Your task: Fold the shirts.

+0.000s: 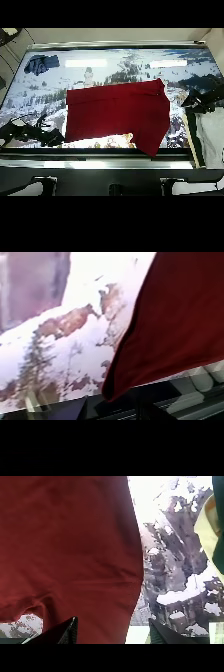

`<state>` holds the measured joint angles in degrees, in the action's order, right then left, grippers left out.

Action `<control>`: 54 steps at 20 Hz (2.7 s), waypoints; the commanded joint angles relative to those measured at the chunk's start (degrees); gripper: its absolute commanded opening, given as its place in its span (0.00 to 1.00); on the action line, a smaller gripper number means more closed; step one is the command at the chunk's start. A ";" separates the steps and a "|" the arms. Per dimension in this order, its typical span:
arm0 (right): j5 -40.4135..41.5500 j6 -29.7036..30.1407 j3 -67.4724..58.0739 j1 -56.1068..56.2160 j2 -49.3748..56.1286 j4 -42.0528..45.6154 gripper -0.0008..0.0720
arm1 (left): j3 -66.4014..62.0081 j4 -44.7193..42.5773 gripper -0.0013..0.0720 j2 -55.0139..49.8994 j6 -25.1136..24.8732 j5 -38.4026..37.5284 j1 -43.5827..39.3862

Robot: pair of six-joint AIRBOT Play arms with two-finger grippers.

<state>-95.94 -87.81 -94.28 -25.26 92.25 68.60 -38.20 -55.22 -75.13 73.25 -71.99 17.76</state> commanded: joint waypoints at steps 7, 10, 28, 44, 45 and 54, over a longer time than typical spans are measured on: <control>-1.36 0.46 0.17 -0.13 -0.07 0.20 0.74 | 2.38 5.11 0.13 0.44 -1.36 9.07 -2.58; -0.07 1.77 5.53 1.33 -1.22 1.03 0.75 | 2.38 5.16 0.05 0.44 -2.40 9.05 -3.61; 27.80 2.99 26.10 4.44 4.09 -5.49 0.06 | 1.55 4.42 0.05 1.99 -2.82 8.44 -3.48; 52.50 10.51 -10.27 4.44 -53.88 3.02 0.06 | -78.99 -8.24 0.05 31.08 7.37 16.96 -3.43; 51.65 9.14 -10.27 4.44 -55.41 4.39 0.06 | -78.68 -8.59 0.05 32.09 7.37 16.96 -3.43; 40.28 5.51 -10.27 4.44 -55.80 5.81 0.06 | -75.08 -9.94 0.05 31.67 9.03 14.12 -3.43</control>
<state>-49.63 -81.47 -104.49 -20.88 35.64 73.80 -115.26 -64.66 -43.22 80.73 -55.81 14.35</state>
